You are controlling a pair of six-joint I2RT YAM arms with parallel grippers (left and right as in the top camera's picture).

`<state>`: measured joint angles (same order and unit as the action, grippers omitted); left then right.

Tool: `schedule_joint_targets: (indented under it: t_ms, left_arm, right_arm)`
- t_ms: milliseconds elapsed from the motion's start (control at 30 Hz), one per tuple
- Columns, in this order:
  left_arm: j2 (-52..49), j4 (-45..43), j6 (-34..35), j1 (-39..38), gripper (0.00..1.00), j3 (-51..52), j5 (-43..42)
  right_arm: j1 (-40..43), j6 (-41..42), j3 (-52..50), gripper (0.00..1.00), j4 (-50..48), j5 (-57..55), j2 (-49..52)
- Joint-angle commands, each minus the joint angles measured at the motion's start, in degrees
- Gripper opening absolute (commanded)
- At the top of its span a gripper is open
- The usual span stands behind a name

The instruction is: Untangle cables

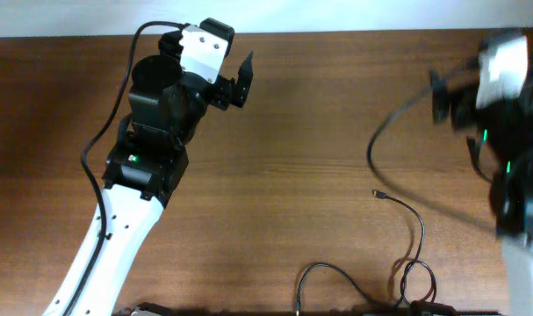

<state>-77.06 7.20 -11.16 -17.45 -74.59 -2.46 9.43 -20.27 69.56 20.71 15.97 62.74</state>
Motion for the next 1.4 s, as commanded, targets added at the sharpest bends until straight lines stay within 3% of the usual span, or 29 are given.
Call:
schedule_joint_targets:
  t_ms: [0, 67, 167, 233, 300, 367, 400, 500, 600, 667, 733, 767, 800, 833, 867, 1000, 1133, 1267, 1300, 1333, 1367]
  left_arm:
    - [0.5, 0.9, -0.7, 0.0, 0.99, -0.4, 0.6]
    - [0.6, 1.0, -0.7, 0.0, 0.99, -0.4, 0.6]
    - [0.6, 1.4, -0.7, 0.0, 0.99, -0.4, 0.6]
    - [0.6, 1.4, -0.8, 0.0, 0.99, -0.4, 0.6]
    - [0.6, 1.4, -1.0, 0.0, 0.99, -0.4, 0.6]
    - [0.6, 2.1, -2.7, 0.0, 0.99, -0.4, 0.8]
    - [0.6, 2.1, -2.7, 0.0, 0.99, -0.4, 0.8]
    - [0.6, 0.6, -2.7, 0.0, 0.99, -0.4, 0.8]
    - [0.6, 0.6, -2.7, 0.0, 0.99, -0.4, 0.8]
    - [0.6, 0.6, -2.7, 0.0, 0.99, -0.4, 0.8]
    - [0.6, 0.6, -2.7, 0.0, 0.99, -0.4, 0.8]
    - [0.6, 0.8, -2.7, 0.0, 0.99, -0.4, 0.8]
    - [0.6, 0.9, -2.7, 0.0, 0.99, -0.4, 0.8]
    - [0.6, 1.0, -2.7, 0.0, 0.99, -0.4, 0.8]
    - [0.6, 1.0, -2.7, 0.0, 0.99, -0.4, 0.8]
    - [0.6, 0.6, -2.7, 0.0, 0.99, -0.4, 0.8]
    - [0.6, 0.6, -2.6, 0.0, 0.99, -0.4, 0.8]
    - [0.6, 1.0, -2.6, 0.0, 0.99, -0.4, 0.8]
    - [0.6, 1.0, -2.6, 0.0, 0.99, -0.4, 0.8]
    - [0.6, 1.0, -2.6, 0.0, 0.99, -0.4, 0.8]
    - [0.6, 1.0, -2.6, 0.0, 0.99, -0.4, 0.7]
  right_arm:
    - [2.5, 16.9, -8.3, 0.99, 5.2, 0.7, -9.3]
    - [2.3, 20.6, -12.1, 0.99, 23.1, 0.7, -7.0]
    - [2.2, 20.1, -17.2, 0.99, 36.6, 0.3, -0.4]
    - [2.2, 19.0, -17.6, 0.95, 35.9, -5.3, 8.5]
    - [2.2, 17.0, -17.6, 1.00, 35.5, -4.4, 16.8]
    - [2.2, 5.6, -17.4, 0.99, 41.2, -4.0, 23.5]
    - [2.2, 4.4, -16.5, 0.99, 41.1, -4.1, 24.5]
    - [2.3, 4.7, -16.4, 0.98, 42.6, -19.5, 24.1]
    - [2.3, 4.7, -16.5, 0.99, 38.2, -19.6, 24.2]
    - [2.3, 4.6, -18.1, 0.80, 32.9, -19.5, 24.2]
    - [2.3, 4.6, -20.7, 0.79, 29.4, -19.2, 24.2]
    - [2.2, 4.7, -21.8, 0.39, 27.7, -17.7, 24.2]
    - [2.2, 4.7, -21.9, 0.25, 27.0, -16.1, 24.2]
    - [2.2, 4.7, -22.1, 0.22, 26.4, -15.3, 24.3]
    - [2.2, 4.7, -22.1, 0.04, 26.1, -15.3, 24.5]
    - [0.7, 5.3, -12.6, 0.04, 22.3, -0.3, 24.4]
    - [-8.9, 13.9, 9.1, 0.04, 17.5, -1.8, 24.9]
    - [-16.0, 20.0, 10.3, 0.04, 2.6, -1.3, 30.4]
    - [-17.2, 20.0, 10.3, 0.35, 1.7, -1.2, 32.6]
    - [-18.1, 20.0, 10.3, 0.99, 1.5, -1.1, 34.2]
    - [-18.5, 19.9, 10.3, 0.99, 1.5, -1.2, 34.3]
